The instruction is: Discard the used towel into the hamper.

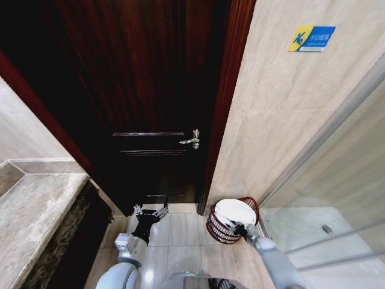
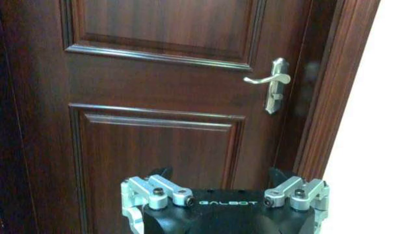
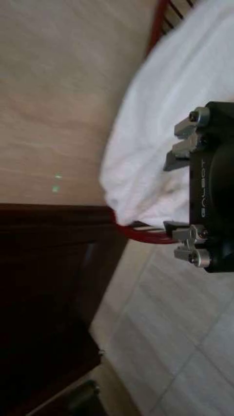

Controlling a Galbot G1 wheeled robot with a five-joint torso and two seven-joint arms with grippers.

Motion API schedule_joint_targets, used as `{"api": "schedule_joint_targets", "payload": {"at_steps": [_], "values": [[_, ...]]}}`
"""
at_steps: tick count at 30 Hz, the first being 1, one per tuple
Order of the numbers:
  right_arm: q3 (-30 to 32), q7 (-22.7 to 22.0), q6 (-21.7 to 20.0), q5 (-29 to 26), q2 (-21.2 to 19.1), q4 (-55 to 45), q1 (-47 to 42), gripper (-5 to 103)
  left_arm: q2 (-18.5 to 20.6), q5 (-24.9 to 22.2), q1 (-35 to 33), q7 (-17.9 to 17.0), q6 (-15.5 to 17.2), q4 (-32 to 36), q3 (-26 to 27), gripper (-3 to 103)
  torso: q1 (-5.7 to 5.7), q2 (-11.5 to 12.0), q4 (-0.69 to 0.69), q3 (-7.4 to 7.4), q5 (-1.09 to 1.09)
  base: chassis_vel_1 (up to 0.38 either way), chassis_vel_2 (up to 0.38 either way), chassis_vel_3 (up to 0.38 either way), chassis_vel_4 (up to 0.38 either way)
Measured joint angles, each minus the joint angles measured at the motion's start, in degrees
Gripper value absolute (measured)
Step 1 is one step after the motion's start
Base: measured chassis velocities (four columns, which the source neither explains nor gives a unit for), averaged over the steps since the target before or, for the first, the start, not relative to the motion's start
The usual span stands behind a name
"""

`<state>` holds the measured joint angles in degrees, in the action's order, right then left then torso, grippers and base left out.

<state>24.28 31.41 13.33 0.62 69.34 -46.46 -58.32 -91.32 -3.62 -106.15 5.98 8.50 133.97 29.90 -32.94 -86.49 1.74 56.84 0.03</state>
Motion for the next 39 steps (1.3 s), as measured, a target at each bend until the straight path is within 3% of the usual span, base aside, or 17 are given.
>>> {"api": "schedule_joint_targets", "payload": {"at_steps": [1,5,6,10,13,14,17,21,24,27,33,39], "values": [[0.0,0.0,0.0,0.0,0.0,0.0,0.0,51,0.0,0.0,0.0,0.0,0.0,0.0,0.0,99,0.00,0.0,0.00,0.00,0.00,0.000,0.000,0.000,0.000],[3.4,-2.7,3.4,-1.5,-0.5,2.7,1.9,73,0.0,0.0,0.0,0.0,0.0,0.0,0.0,99,0.00,0.0,0.01,-0.01,-0.05,0.000,0.000,0.000,0.000],[3.4,-2.7,3.4,-1.5,-0.5,2.7,1.9,73,0.0,0.0,0.0,0.0,0.0,0.0,0.0,99,0.00,0.0,0.01,-0.01,-0.05,0.000,0.000,0.000,0.000],[2.9,-2.0,-1.3,-9.4,1.2,15.7,10.5,94,0.0,0.0,0.0,0.0,0.0,0.0,0.0,99,0.00,0.0,0.03,0.00,-0.01,0.000,0.000,0.000,0.000],[3.4,-0.9,-3.3,-9.6,2.9,22.2,14.6,94,0.0,0.0,0.0,0.0,0.0,0.0,0.0,99,0.00,0.0,0.03,0.00,-0.04,0.000,0.000,0.000,0.000],[4.3,-0.5,-4.0,-8.3,3.7,25.1,16.4,99,0.0,0.0,0.0,0.0,0.0,0.0,0.0,99,0.00,0.0,0.03,0.00,-0.04,0.000,0.000,0.000,0.000],[5.6,-0.9,-5.7,-5.9,5.1,29.4,18.7,100,0.0,0.0,0.0,0.0,0.0,0.0,0.0,99,0.00,0.0,0.04,0.00,-0.04,0.000,0.000,0.000,0.000],[6.7,-5.3,-8.6,-1.0,6.5,33.4,20.2,100,0.0,0.0,0.0,0.0,0.0,0.0,0.0,99,0.00,0.0,0.04,0.00,-0.04,0.000,0.000,0.000,0.000],[11.1,-10.3,-11.1,6.7,7.2,38.0,21.3,100,0.0,0.0,0.0,0.0,0.0,0.0,0.0,99,0.00,0.0,0.05,-0.01,-0.05,0.000,0.000,0.000,0.000],[12.1,-12.7,-12.4,7.9,7.3,38.4,21.2,100,0.0,0.0,0.0,0.0,0.0,0.0,0.0,99,0.00,0.0,0.01,0.00,-0.05,0.000,0.000,0.000,0.000],[14.1,-15.0,-13.0,7.3,7.1,38.3,22.4,100,0.0,0.0,0.0,0.0,0.0,0.0,0.0,99,0.00,0.0,0.03,0.00,-0.02,0.000,0.000,0.000,0.000],[14.0,-12.9,-12.6,-1.3,8.1,37.3,22.8,100,0.0,0.0,0.0,0.0,0.0,0.0,0.0,99,0.00,0.0,0.00,0.01,-0.05,0.000,0.000,0.000,0.000]]}}
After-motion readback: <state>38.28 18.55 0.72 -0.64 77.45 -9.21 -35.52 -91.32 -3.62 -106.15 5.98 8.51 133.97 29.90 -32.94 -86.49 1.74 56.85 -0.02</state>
